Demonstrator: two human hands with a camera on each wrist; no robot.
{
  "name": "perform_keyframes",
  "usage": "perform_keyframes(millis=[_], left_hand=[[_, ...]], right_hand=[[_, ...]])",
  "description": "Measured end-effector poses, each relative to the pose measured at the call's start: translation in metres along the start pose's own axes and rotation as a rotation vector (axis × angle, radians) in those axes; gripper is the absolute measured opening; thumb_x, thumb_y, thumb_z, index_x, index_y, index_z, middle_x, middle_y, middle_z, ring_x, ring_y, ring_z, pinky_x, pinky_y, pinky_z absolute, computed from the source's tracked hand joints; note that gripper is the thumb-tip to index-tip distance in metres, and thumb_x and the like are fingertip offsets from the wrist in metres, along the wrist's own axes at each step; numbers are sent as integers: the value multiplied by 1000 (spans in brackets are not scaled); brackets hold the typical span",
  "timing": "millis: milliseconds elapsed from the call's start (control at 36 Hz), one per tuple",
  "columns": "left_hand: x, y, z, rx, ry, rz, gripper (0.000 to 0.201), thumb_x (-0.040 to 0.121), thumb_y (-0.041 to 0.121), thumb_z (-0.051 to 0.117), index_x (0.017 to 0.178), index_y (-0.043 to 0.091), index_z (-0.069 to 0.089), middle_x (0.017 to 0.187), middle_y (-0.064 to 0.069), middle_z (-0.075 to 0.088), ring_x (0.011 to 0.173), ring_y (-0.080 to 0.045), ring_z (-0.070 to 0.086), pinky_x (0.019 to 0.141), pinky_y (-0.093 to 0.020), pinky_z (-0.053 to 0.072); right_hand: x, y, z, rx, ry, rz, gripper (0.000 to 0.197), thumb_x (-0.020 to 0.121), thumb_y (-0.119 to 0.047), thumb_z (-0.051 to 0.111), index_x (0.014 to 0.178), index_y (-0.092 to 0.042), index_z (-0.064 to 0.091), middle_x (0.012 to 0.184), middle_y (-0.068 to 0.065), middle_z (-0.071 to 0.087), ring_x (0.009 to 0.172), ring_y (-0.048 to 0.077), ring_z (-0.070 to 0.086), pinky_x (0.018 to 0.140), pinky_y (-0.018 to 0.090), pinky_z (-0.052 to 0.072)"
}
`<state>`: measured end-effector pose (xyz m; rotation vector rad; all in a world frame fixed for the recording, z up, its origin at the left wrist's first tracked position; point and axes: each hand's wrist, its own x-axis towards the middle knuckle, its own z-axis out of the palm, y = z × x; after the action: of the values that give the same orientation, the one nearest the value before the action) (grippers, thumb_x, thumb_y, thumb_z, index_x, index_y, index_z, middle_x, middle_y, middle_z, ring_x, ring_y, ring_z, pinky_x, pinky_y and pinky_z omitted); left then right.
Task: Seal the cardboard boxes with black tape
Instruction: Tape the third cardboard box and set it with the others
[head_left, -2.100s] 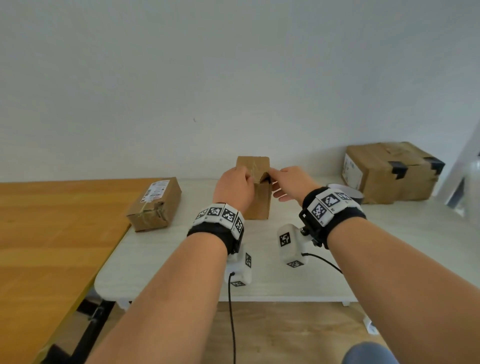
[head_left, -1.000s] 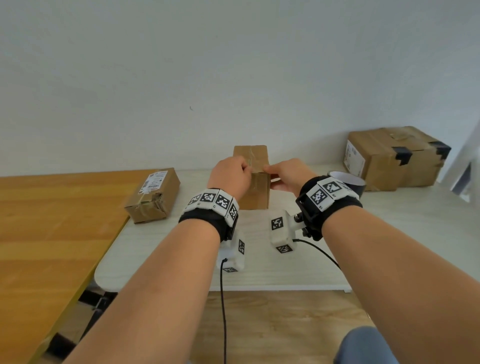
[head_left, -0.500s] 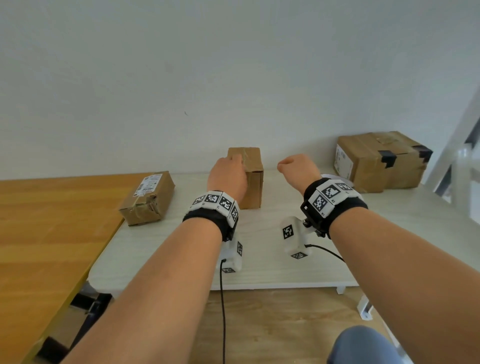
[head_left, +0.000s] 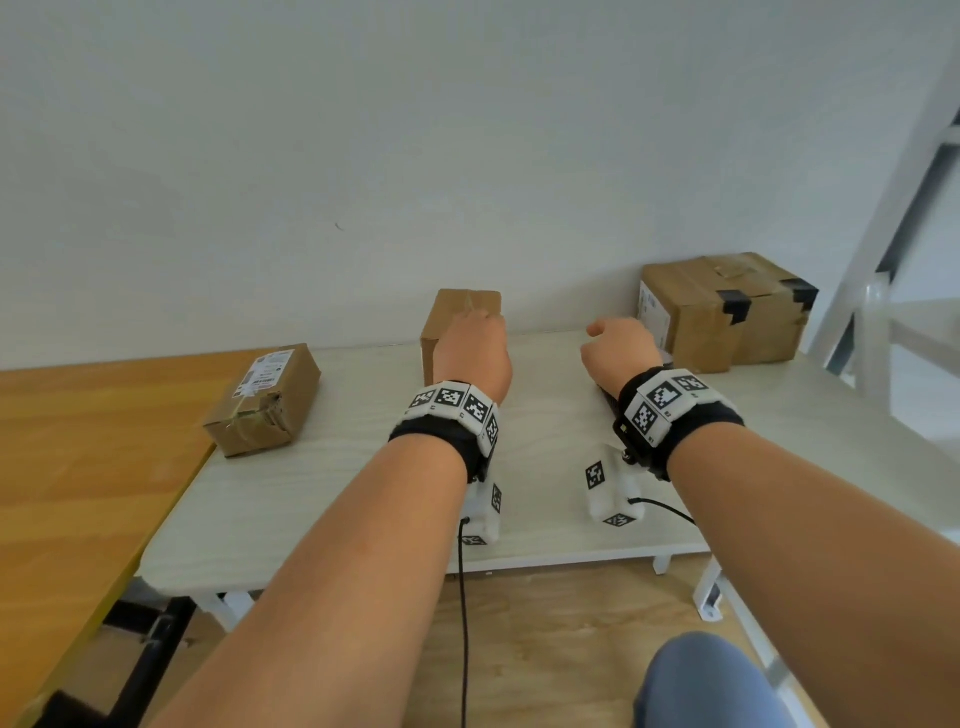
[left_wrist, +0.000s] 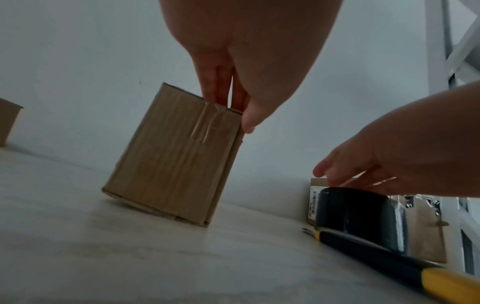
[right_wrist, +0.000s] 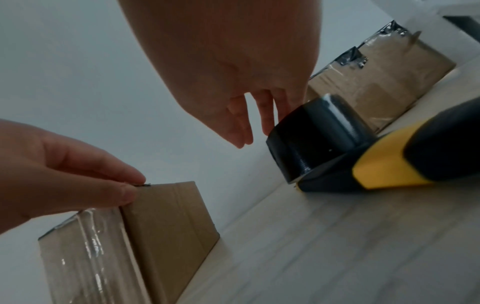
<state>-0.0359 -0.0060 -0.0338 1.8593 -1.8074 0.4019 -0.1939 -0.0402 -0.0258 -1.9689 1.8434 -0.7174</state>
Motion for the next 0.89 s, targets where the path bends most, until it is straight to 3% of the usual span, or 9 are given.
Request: perform_keyframes(millis=[83,167,250,306,361,500,639,778,889], left_hand=[[0,0,-3,-19,-17,-11,15,86,0,43,77,7,54,93,-10,58,91,-26,56,61,-28,34],[1,0,-5,-12,-27,-42,15,87,0,44,78,9,52,95,-9,58,91,-25,56,61,-28,34],[1,2,-8,-14,-38,-56,16,85,0,44,75,11,47,96,-9,58,89,-24,56,60,-29,34],[1,4,-11,-19,-51,-67,16,84,-1,44,74,10,47,102,-11,60,88,-25,56,59,-29,36],[1,5,-14,-14,-67,-85,15,84,-2,43,79,8,54,106,-11,61,89,-25,57,60,-30,38],[0,2,-23,31,-106,-122,21,85,-5,42,92,3,61,104,-11,60,90,-26,57,64,-29,40],[2,-5,-30,43,-161,-166,27,92,-2,39,109,0,60,117,-14,59,105,-27,57,77,-29,41],[0,-4,-35,28,-100,-134,30,87,-4,39,105,3,62,112,-12,60,101,-26,58,69,-27,35],[3,-4,-37,-26,-52,-74,27,85,-3,39,96,1,63,104,-12,63,95,-27,59,70,-28,40]], right_hand=[[-1,4,-2,-41,-19,16,36,82,1,45,114,1,62,115,19,62,106,34,58,89,39,49],[3,8,0,-100,-8,42,9,80,-4,45,76,-7,53,94,16,62,89,32,58,85,40,50],[4,14,2,-141,-12,63,20,84,-8,45,64,-11,44,81,11,59,91,33,62,89,42,49],[1,15,-1,-198,-52,62,18,88,-9,43,70,-9,48,91,12,62,97,32,60,97,42,44],[0,17,-4,-263,-120,51,16,89,-8,40,91,-10,56,107,13,63,107,32,57,106,45,35],[-1,18,-11,-332,-200,23,45,93,-6,39,134,-18,51,130,12,57,122,31,51,112,47,29],[-11,8,-18,-279,-190,19,41,94,-6,41,133,-7,51,129,16,57,118,33,54,106,43,40],[-17,-6,-23,-30,-139,-21,39,94,-4,43,132,-4,50,131,14,56,121,31,53,99,33,41],[-25,-13,-17,240,38,-123,44,88,5,39,121,-14,61,104,6,62,92,21,53,79,24,38]])
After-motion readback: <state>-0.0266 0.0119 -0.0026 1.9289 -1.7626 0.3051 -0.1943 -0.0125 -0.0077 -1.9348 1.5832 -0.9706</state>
